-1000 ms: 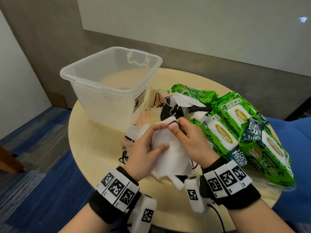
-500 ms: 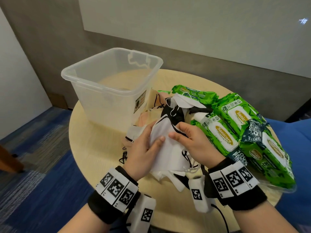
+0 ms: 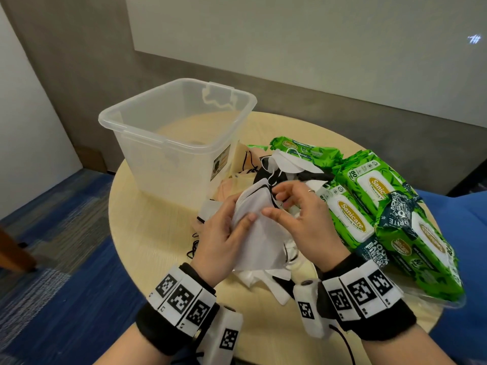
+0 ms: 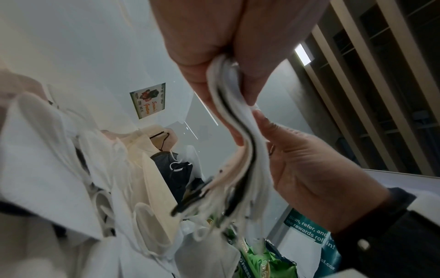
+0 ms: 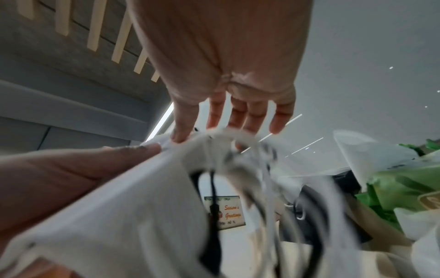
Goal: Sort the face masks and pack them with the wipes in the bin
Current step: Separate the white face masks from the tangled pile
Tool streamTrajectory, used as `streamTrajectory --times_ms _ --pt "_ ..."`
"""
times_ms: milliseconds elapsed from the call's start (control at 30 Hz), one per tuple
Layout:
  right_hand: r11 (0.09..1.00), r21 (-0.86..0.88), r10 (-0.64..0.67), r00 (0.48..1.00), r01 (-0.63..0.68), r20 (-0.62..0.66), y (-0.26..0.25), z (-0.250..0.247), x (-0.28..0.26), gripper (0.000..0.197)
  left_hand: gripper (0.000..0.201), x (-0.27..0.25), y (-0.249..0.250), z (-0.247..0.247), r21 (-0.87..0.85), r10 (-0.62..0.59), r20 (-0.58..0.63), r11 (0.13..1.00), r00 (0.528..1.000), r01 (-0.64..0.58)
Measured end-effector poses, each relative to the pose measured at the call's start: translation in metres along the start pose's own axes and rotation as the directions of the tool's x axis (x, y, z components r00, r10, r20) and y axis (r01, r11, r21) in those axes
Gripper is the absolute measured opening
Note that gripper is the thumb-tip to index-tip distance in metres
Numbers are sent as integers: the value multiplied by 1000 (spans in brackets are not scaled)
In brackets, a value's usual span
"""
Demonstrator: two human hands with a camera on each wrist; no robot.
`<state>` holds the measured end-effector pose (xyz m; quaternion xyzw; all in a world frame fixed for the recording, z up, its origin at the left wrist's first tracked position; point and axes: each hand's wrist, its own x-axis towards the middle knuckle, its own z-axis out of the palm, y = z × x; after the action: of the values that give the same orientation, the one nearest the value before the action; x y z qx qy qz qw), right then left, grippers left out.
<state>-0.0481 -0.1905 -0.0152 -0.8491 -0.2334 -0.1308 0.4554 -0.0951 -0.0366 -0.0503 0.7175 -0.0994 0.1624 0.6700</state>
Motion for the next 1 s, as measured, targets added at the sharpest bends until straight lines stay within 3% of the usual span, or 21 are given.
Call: streamTrajectory --times_ms 133,267,433,667,1000 --pt "995 46 -84 993 87 -82 -9 -4 1 30 38 0 3 0 -5 26 -3 1000 1000 -26" --pt "994 112 -13 999 18 -47 -10 -4 3 35 48 -1 2 0 -18 53 7 998 999 -53" --pt "981 169 86 995 -95 59 -6 -3 2 33 38 -1 4 1 -12 112 36 994 993 -112" --pt "963 262 74 997 -64 -30 -8 -2 0 34 37 -3 3 1 -18 86 8 996 996 -86" --pt "863 430 207 961 -267 181 -13 -5 3 16 31 -7 7 1 -71 84 53 994 995 -80"
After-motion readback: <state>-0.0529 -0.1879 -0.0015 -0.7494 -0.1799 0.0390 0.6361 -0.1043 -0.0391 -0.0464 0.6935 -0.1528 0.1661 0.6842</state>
